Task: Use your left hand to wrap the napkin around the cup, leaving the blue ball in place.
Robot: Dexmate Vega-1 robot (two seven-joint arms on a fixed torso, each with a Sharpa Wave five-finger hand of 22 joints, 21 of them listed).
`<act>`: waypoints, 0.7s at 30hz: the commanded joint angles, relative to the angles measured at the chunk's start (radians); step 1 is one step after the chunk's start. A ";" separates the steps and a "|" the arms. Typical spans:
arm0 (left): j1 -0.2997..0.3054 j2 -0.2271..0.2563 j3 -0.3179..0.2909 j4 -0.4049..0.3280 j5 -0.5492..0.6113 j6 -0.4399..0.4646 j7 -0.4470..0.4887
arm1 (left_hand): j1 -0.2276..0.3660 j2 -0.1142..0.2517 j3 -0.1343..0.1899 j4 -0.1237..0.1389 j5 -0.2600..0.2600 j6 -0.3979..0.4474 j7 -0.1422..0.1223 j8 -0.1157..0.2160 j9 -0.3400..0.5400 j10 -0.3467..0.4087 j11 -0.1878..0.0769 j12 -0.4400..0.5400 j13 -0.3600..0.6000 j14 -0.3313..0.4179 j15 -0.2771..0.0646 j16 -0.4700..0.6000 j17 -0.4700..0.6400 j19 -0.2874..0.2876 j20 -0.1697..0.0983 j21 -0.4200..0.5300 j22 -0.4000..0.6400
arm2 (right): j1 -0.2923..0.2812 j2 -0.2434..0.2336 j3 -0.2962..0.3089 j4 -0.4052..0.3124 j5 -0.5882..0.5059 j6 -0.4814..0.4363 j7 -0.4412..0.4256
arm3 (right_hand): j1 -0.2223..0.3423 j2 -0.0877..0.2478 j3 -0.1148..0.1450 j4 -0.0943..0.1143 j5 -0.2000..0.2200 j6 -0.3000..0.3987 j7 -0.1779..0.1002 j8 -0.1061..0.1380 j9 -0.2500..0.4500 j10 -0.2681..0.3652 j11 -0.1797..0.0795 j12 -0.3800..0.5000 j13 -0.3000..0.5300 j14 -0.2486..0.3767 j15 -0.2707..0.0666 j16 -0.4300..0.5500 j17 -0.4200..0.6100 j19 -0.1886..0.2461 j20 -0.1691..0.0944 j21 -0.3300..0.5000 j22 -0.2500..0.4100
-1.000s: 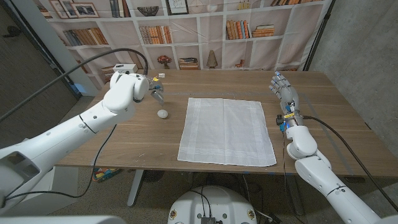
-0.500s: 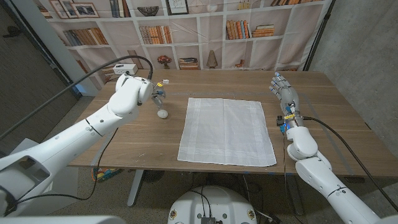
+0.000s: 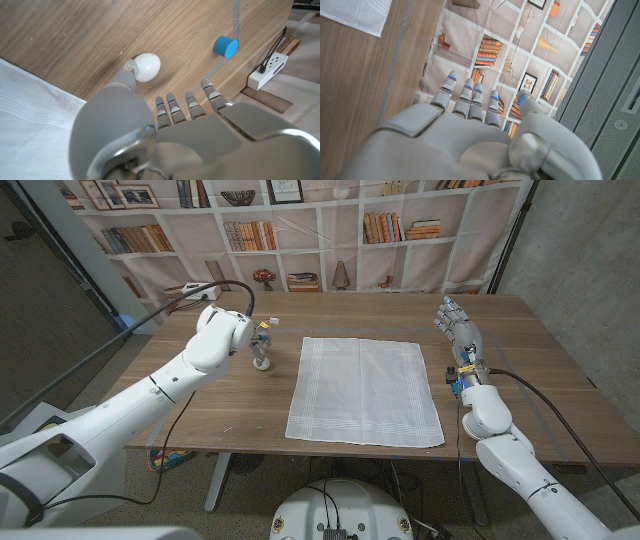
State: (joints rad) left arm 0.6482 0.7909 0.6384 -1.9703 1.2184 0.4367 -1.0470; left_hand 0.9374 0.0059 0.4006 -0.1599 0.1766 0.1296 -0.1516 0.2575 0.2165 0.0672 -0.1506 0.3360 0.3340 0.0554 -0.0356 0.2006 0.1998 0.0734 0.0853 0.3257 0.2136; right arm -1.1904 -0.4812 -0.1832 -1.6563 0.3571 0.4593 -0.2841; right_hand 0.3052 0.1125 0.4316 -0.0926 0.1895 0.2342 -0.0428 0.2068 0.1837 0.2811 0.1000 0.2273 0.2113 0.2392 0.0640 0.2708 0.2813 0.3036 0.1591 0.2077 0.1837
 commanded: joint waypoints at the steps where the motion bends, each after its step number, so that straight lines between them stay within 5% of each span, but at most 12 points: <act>1: 0.029 -0.018 -0.003 0.027 0.011 -0.022 0.021 | 0.008 -0.005 -0.006 0.001 0.000 -0.010 0.000 -0.006 0.005 -0.007 0.005 -0.004 0.001 0.014 -0.051 0.007 0.001 0.021 -0.003 0.010 0.003 | -0.009 0.001 0.002 -0.011 -0.011 0.002 -0.012 | -0.006 0.001 -0.006 -0.001 -0.001 0.007 0.003 -0.004 0.005 0.009 0.005 0.000 0.004 0.011 0.002 0.008 0.001 0.008 0.004 0.007 0.003; 21: 0.095 -0.025 -0.028 0.069 -0.021 -0.016 0.204 | 0.025 0.021 -0.038 0.012 0.004 0.067 0.017 0.035 0.008 0.070 0.027 0.026 0.007 0.109 -0.092 0.032 0.000 0.143 -0.072 0.065 0.007 | -0.004 0.004 -0.006 -0.018 -0.030 -0.008 -0.028 | -0.012 -0.001 -0.012 -0.001 -0.002 0.011 0.002 -0.004 0.005 0.016 0.008 0.000 0.004 0.012 0.006 0.009 0.002 0.006 0.006 0.006 0.003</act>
State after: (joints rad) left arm 0.7086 0.7717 0.6310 -1.9254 1.2440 0.4205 -0.9453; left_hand 0.9552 0.0156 0.3680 -0.1522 0.1766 0.1784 -0.1363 0.2815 0.2211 0.1214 -0.1251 0.3522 0.3367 0.1419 -0.0393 0.2237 0.1978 0.1968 0.0193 0.3800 0.2166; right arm -1.1947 -0.4787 -0.1862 -1.6691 0.3398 0.4562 -0.3003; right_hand 0.2965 0.1124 0.4248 -0.0939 0.1895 0.2341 -0.0428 0.2030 0.1837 0.2881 0.1070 0.2273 0.2113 0.2448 0.0695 0.2708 0.2811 0.3036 0.1591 0.2077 0.1837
